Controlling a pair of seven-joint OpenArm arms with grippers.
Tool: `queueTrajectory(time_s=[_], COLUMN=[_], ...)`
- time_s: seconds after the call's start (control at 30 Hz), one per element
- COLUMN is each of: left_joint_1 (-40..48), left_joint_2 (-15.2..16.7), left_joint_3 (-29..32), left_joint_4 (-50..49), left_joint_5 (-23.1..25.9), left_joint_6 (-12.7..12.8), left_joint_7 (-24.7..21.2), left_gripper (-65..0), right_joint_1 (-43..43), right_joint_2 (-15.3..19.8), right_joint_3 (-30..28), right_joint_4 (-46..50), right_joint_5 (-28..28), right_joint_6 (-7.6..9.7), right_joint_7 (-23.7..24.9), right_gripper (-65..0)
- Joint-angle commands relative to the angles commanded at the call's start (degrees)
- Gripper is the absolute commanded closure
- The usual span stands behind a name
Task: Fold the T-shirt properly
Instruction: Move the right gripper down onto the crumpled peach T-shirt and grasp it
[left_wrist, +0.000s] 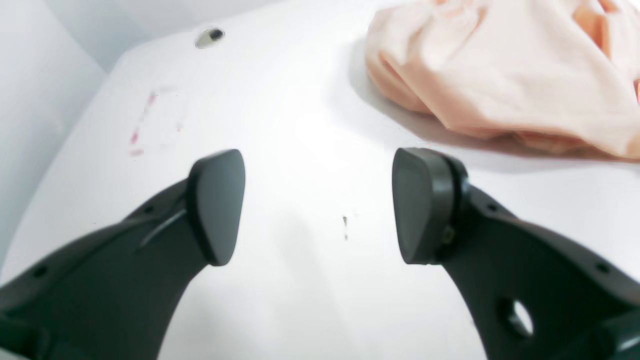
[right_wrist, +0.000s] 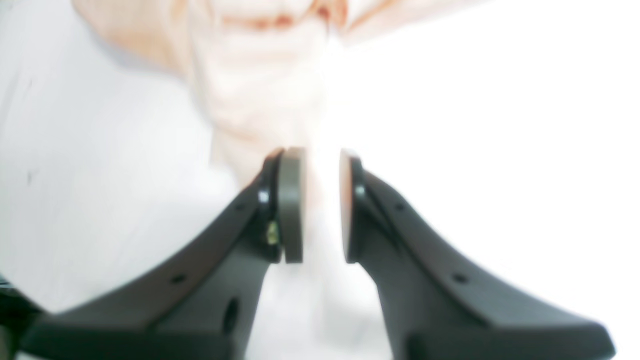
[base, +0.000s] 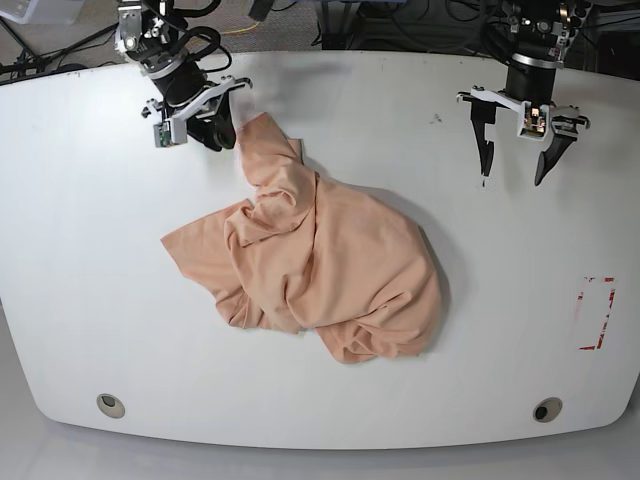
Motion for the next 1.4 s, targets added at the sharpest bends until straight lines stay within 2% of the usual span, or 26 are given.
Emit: queueTrajectory(time_s=[0.3, 0.5, 0.6, 0.7, 0.8, 1.0, 1.17, 1.4], left_joint_1=[-0.26, 0.88, 1.41, 1.85, 1.85, 2.29, 2.64, 2.37], left_joint_2=[0.26, 0.35, 0.35, 0.35, 0.35, 0.35, 0.35, 0.35], left_joint_3=[1.49, 1.32, 1.58, 2.29, 2.11, 2.02, 0.88, 0.35], left_joint_4=[-0.70, -1.05, -1.05, -1.14, -1.14, -1.14, -1.23, -1.32], left_joint_5=[0.00, 0.00, 0.00, 0.09, 0.26, 0.53, 0.53, 0.53], left_joint_6=[0.00, 0.00, -0.09, -3.43, -5.98, -6.59, -6.68, -6.68], left_joint_7=[0.09, 0.09, 0.09, 0.09, 0.09, 0.09, 0.09, 0.09], left_gripper=[-42.6, -42.8, -42.9, -42.9, -42.9, -42.9, -42.8, -42.8], right_joint_1=[10.11, 16.70, 19.96, 24.79, 30.33, 41.32, 50.37, 60.13], right_joint_2=[0.44, 0.62, 0.70, 2.20, 2.02, 2.55, 2.55, 2.55], right_joint_3=[-0.44, -0.53, -0.44, -0.44, -0.44, -0.53, -0.53, -0.53], right_joint_4=[-1.85, -7.91, -9.93, -12.48, -16.26, -27.60, -38.95, -55.21], right_joint_5=[0.00, 0.26, 0.09, 0.26, 0.26, 0.18, -0.09, -0.18], right_joint_6=[0.00, 0.00, 0.00, 0.00, 0.26, 0.62, 5.10, 8.88], right_joint_7=[-5.63, -6.07, -6.15, -9.58, -13.63, -15.30, -15.47, -15.21], right_gripper=[-11.7, -28.9, -31.9, -32.7, -32.7, -32.7, -32.7, -32.7])
